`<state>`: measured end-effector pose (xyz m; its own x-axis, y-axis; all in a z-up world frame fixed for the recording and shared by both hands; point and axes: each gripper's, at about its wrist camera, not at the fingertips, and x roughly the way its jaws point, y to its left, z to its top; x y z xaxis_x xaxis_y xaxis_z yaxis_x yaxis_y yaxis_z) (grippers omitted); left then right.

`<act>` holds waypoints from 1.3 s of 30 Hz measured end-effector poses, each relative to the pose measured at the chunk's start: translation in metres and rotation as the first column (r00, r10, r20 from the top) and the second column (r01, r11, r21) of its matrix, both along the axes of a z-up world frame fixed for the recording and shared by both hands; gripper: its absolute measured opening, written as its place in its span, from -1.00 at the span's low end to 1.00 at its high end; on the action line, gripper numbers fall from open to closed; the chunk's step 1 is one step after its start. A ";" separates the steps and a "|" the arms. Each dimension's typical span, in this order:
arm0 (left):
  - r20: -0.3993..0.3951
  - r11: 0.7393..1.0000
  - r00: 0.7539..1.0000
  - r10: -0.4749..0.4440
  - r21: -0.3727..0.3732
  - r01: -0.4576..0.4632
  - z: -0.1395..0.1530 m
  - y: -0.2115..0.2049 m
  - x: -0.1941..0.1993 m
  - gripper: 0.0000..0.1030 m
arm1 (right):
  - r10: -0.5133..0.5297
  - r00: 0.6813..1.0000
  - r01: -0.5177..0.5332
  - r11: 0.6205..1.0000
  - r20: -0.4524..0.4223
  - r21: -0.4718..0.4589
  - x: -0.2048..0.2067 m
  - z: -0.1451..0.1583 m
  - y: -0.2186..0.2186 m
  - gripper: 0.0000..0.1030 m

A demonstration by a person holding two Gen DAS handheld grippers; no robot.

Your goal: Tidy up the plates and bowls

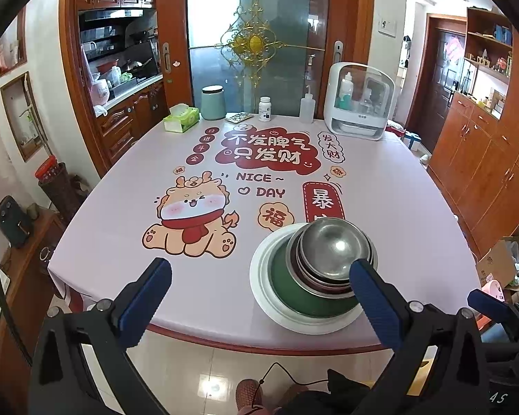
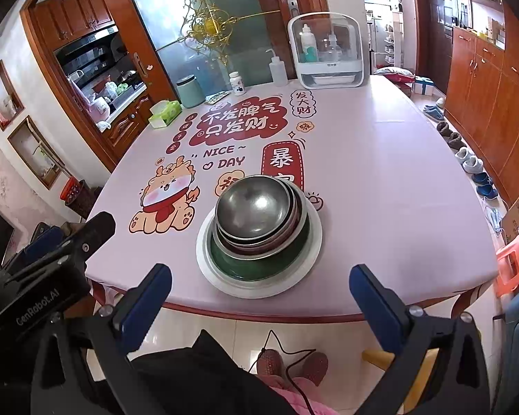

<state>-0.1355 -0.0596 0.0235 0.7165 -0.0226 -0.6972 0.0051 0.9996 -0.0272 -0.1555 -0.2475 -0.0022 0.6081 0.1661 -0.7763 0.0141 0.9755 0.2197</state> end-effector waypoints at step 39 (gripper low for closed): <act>0.003 1.000 1.000 0.001 0.003 -0.001 0.001 0.001 -0.001 0.98 | -0.004 1.000 0.004 1.000 0.005 0.004 -0.001 0.002 0.002 1.00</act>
